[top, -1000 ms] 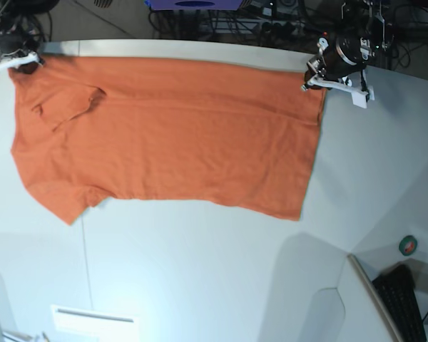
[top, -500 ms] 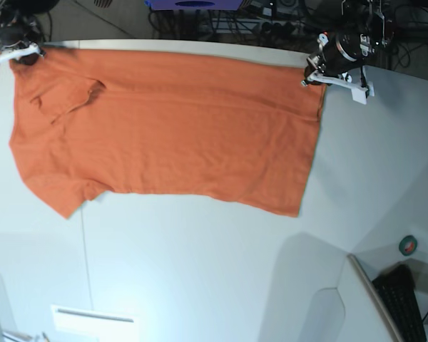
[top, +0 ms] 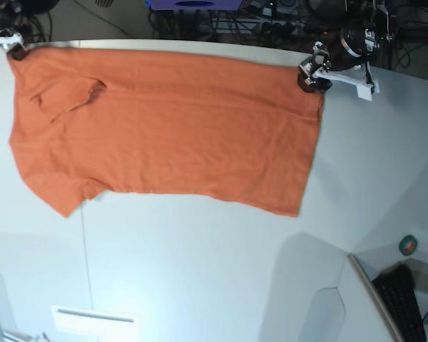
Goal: Layout the t-shirt on the table in an organized manner, then fold the t-shirt properly
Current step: 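Release the shirt and move both grippers toward the hem edge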
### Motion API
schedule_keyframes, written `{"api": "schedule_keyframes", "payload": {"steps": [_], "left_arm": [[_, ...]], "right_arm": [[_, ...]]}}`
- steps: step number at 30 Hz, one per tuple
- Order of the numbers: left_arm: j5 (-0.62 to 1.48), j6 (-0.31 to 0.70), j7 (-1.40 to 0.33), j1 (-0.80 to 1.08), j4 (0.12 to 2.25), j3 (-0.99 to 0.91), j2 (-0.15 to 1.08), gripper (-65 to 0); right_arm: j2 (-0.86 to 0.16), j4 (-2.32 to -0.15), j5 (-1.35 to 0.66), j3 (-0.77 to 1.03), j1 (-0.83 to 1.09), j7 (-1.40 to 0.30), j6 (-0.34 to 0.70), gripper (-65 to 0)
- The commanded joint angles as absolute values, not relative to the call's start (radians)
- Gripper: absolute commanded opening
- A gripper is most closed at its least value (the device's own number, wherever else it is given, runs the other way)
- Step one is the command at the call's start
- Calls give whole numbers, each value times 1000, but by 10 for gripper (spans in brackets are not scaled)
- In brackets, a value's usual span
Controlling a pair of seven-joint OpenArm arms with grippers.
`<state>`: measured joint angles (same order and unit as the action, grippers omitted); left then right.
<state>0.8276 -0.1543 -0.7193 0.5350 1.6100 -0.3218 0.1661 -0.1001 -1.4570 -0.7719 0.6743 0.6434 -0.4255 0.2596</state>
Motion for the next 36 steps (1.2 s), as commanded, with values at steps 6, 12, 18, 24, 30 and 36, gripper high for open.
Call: {"api": "schedule_keyframes", "payload": {"steps": [6, 12, 18, 24, 30, 36], "left_arm": [[823, -160, -716, 542, 1667, -510, 179, -156], [825, -160, -716, 518, 1797, -639, 208, -158], [825, -160, -716, 461, 1821, -642, 217, -296], [826, -160, -716, 450, 1822, -644, 216, -584], [826, -160, -716, 458, 1821, -644, 219, -650], [826, -160, -716, 456, 1822, -644, 217, -650]], "right_arm": [[-124, -1567, -748, 796, 619, -410, 275, -363], [-225, -1581, -510, 736, 364, -437, 278, -357], [-344, -1283, -358, 535, -61, -484, 285, -357], [-406, -851, -343, 242, -427, -447, 285, -357], [-389, -469, -343, -53, -647, -266, 282, -357], [-321, -223, -343, -209, -720, -93, 272, -356]]}}
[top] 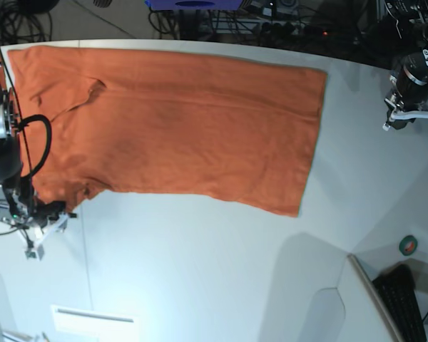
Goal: Layout the t-shirt on the table in an organized manner, then fold the t-shirt properly
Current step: 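Release the shirt and move both grippers toward the hem edge, then grasp the hem corners with the right and left grippers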
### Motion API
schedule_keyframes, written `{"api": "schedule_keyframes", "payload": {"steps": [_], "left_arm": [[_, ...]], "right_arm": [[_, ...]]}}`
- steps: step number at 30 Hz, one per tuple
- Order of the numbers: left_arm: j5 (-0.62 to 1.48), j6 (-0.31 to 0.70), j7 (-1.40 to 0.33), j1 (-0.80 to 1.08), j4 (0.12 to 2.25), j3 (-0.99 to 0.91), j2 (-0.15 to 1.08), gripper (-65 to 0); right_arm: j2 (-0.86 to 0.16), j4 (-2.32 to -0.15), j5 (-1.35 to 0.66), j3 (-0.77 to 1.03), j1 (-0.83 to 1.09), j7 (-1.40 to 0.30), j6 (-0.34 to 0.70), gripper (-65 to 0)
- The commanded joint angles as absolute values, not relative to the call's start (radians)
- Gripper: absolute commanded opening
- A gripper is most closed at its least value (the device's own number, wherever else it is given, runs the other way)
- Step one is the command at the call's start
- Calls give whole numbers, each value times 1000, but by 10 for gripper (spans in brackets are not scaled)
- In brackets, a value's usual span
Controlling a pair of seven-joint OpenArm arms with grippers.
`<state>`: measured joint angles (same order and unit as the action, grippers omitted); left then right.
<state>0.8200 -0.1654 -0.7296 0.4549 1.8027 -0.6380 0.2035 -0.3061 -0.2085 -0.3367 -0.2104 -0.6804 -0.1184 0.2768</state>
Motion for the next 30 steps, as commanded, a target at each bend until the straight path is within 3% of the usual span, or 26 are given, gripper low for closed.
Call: {"api": "schedule_keyframes", "payload": {"steps": [1, 5, 18, 20, 25, 30], "left_arm": [[826, -160, -716, 453, 1821, -644, 217, -650], [826, -160, -716, 453, 1822, -644, 217, -650], [826, -160, -716, 458, 1821, -644, 217, -650], [826, -160, -716, 452, 1816, -639, 219, -650], [817, -160, -719, 414, 1813, -636, 222, -650], [816, -160, -949, 199, 1718, -581, 295, -650]], "right_arm": [[-312, -213, -343, -223, -720, -81, 245, -356], [-278, -205, -343, -294, -710, -50, 134, -324], [-263, -203, -343, -308, -657, -30, 64, -326], [-263, -203, -343, -308, -657, -30, 64, -390], [-251, -211, -344, -306, -644, -30, 64, -650], [-243, -216, -346, -305, -642, -28, 64, -650]]}}
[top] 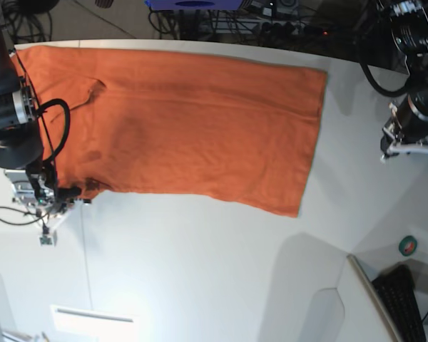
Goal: Layout the t-shirt on the table in an organized manner, then fold the t-shirt properly
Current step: 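Grasp the hem corners with the right and left grippers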
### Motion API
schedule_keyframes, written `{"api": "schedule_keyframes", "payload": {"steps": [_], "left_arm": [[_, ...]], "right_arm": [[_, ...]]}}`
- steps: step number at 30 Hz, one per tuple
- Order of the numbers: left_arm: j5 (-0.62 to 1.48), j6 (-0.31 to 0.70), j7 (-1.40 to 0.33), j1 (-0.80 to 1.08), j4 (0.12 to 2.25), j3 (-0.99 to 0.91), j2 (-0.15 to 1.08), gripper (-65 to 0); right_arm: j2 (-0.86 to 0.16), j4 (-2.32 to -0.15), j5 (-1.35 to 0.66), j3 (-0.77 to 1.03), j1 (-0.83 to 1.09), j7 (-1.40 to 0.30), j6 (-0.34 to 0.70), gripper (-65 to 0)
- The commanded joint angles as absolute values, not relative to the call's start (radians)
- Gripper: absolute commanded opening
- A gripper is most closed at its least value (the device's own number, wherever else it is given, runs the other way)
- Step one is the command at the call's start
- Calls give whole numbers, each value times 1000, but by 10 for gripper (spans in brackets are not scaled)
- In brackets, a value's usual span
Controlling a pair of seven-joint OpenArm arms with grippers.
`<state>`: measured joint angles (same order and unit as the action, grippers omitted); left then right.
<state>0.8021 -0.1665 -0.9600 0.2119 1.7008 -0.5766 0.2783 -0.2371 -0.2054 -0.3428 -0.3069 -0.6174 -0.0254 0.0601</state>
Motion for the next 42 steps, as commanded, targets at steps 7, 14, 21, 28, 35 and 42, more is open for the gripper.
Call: {"api": "schedule_keyframes", "payload": {"steps": [7, 14, 21, 28, 35, 42], "left_arm": [[816, -160, -1023, -133, 1411, -323, 329, -143], [816, -160, -949, -357, 1090, -151, 334, -160], [814, -160, -803, -441, 940, 114, 364, -179], [822, -160, -769, -433, 923, 104, 363, -179], [823, -160, -776, -429, 923, 105, 366, -179], [823, -160, -774, -420, 924, 105, 387, -179]], "right_arm": [[-246, -325, -348, -305, -602, -38, 62, -650], [-292, -591, -348, -302, -478, -93, 56, -650], [-294, -759, -344, -120, -401, -191, 64, -650], [-294, -716, -343, -120, -460, -200, 56, -650], [-283, -390, -343, -124, -644, -136, 19, -360], [-245, -243, -343, -259, -659, -35, 19, -288]]}}
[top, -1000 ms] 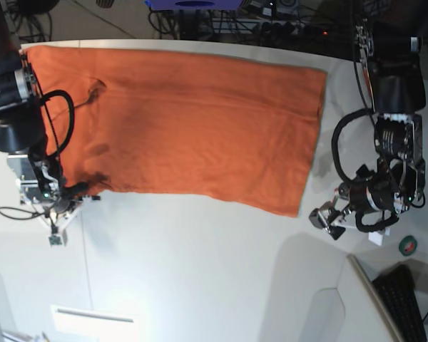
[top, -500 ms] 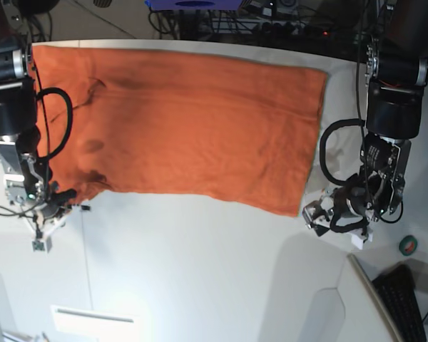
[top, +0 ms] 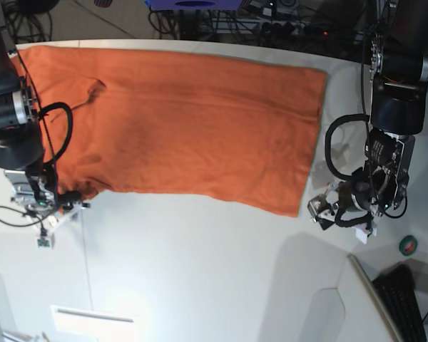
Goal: Layout the t-shirt on the table in an organized manner, then fold the t-shirt properly
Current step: 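Grasp the hem corners with the right and left grippers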
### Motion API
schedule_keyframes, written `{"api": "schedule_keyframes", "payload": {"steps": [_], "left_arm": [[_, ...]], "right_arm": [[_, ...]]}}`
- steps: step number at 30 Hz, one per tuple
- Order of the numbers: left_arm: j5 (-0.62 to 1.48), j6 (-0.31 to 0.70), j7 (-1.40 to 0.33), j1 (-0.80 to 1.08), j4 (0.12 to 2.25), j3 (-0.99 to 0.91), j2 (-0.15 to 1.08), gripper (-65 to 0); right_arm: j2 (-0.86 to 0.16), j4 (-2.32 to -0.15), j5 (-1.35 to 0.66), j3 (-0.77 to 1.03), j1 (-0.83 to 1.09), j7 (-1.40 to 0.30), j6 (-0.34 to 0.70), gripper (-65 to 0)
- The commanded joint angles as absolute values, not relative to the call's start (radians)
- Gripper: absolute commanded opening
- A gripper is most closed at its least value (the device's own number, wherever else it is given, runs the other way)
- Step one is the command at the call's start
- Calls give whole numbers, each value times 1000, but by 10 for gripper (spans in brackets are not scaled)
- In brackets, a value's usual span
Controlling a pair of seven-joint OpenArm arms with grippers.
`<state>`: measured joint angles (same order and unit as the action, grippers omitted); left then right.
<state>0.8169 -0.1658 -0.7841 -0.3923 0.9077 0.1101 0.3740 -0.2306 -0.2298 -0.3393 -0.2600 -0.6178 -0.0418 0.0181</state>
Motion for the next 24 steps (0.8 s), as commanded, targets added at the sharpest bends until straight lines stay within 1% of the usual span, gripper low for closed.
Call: {"api": "schedule_keyframes", "payload": {"steps": [1, 4, 5, 11, 13, 15, 17, 19, 21, 24], "left_arm": [[823, -160, -774, -420, 924, 105, 387, -179], [823, -160, -774, -420, 924, 105, 404, -179], [823, -160, -774, -420, 924, 105, 406, -179], [823, -160, -774, -420, 924, 105, 409, -179], [823, -160, -774, -420, 924, 105, 409, -179], [823, -160, -774, -420, 924, 105, 409, -179], [823, -160, -774, -420, 924, 105, 409, -179], [822, -160, -774, -420, 924, 105, 409, -179], [820, -160, -773, -420, 924, 105, 409, -179], [817, -160, -771, -420, 923, 105, 409, -179]], "right_arm": [[-242, -239, -344, -260, -657, -27, 19, -276], [-220, -232, -344, -262, -656, -22, 16, -237], [-217, -232, -344, -266, -656, -22, 16, -234], [-216, -231, -344, -269, -654, -24, 15, -239], [-214, -231, -344, -269, -650, -25, 15, -257], [-214, -231, -344, -269, -644, -25, 15, -330], [-214, -231, -344, -269, -641, -25, 15, -434], [-216, -231, -344, -266, -641, -25, 16, -552], [-217, -231, -344, -262, -641, -25, 18, -650], [-219, -237, -344, -262, -639, -24, 19, -650]]}}
